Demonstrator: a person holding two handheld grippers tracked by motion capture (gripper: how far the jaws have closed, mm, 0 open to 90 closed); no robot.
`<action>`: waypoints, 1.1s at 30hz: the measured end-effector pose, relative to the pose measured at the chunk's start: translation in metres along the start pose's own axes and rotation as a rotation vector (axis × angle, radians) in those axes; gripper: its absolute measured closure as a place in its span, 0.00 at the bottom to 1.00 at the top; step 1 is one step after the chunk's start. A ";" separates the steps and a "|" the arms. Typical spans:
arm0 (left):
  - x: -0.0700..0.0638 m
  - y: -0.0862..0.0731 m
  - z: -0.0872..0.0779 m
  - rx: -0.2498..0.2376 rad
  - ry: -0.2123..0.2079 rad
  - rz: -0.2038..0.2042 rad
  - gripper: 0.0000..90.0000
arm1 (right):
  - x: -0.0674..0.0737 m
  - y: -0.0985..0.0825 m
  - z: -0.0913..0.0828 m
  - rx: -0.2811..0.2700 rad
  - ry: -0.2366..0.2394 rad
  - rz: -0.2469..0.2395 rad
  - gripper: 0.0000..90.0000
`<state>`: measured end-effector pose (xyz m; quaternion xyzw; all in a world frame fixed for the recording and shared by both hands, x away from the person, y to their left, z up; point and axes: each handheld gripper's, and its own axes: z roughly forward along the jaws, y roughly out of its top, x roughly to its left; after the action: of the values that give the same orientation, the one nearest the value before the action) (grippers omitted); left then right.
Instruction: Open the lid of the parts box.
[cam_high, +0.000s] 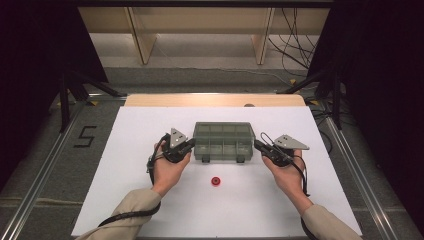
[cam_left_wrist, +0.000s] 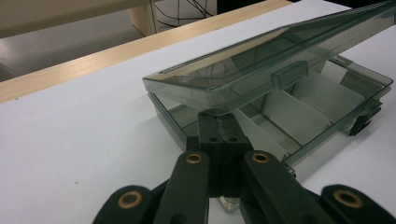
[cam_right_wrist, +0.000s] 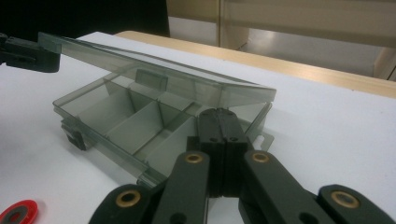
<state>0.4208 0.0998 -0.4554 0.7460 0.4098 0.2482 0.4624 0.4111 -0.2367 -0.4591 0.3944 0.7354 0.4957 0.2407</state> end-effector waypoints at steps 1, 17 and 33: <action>0.000 0.001 0.000 -0.003 0.001 0.001 1.00 | 0.001 0.000 0.002 -0.028 0.011 0.015 1.00; 0.000 0.005 0.000 -0.038 0.002 -0.029 1.00 | 0.002 0.004 0.002 -0.056 -0.003 0.014 1.00; 0.002 0.011 0.000 -0.057 0.011 -0.026 1.00 | 0.002 0.007 0.002 -0.066 -0.016 0.014 1.00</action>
<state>0.4261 0.0993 -0.4454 0.7258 0.4148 0.2576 0.4845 0.4138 -0.2331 -0.4534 0.3953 0.7139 0.5183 0.2560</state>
